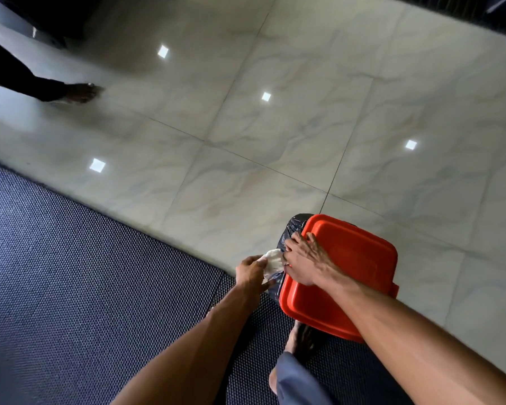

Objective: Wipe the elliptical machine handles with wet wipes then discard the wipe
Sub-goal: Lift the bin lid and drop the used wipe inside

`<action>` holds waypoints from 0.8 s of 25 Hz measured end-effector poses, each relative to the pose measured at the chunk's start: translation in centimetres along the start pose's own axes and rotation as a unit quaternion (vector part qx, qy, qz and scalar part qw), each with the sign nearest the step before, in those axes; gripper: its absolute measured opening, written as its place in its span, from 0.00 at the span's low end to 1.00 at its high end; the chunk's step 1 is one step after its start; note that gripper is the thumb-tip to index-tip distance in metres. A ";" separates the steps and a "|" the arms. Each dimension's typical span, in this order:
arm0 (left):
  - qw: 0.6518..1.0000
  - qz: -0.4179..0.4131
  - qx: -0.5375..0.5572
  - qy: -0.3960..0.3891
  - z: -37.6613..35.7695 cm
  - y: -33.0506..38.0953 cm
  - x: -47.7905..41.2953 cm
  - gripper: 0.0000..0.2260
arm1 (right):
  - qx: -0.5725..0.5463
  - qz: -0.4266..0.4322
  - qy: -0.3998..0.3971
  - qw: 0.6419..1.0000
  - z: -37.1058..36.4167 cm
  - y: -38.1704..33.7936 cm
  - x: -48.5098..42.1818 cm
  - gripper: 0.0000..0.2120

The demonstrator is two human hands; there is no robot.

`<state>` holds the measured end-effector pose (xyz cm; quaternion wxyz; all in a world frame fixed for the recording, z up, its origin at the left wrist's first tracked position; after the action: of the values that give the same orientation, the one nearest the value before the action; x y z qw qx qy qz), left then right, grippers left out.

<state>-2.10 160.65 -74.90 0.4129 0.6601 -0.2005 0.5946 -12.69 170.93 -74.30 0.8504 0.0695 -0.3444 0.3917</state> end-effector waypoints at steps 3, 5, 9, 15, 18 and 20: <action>1.000 -0.005 -0.030 -0.007 -0.3 0.6 2.0 0.08 | -0.028 -0.015 0.035 0.999 2.2 0.5 3.2 0.19; 0.999 -0.012 -0.044 -0.016 -1.0 1.3 3.6 0.08 | -0.062 -0.030 0.074 0.995 3.4 1.3 6.0 0.17; 0.996 -0.027 -0.075 -0.039 -3.4 2.2 6.7 0.08 | -0.087 -0.068 0.178 0.978 5.8 3.3 11.9 0.16; 0.988 -0.030 -0.134 -0.064 -7.3 1.8 8.3 0.05 | -0.179 -0.143 0.326 0.917 7.5 4.9 19.6 0.15; 0.980 -0.044 -0.187 -0.058 -9.1 1.0 7.5 0.07 | -0.249 -0.217 0.373 0.867 5.9 6.0 22.6 0.15; 0.972 -0.049 -0.224 -0.047 -10.4 0.2 6.5 0.06 | -0.289 -0.268 0.408 0.823 4.9 6.5 24.1 0.21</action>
<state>-7.35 170.11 -69.19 0.5691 0.5868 -0.3152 0.4822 -8.98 188.41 -56.16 0.9659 -0.2561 -0.0316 0.0230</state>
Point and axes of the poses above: each hand's wrist, its own x-axis away from the middle knuckle, its own z-axis out of the back of the hand, y = z × x, the point moved 9 cm from there along -x, towards the middle knuckle, and after that the axes turned 1 degree about -z, right-handed, at the moved point
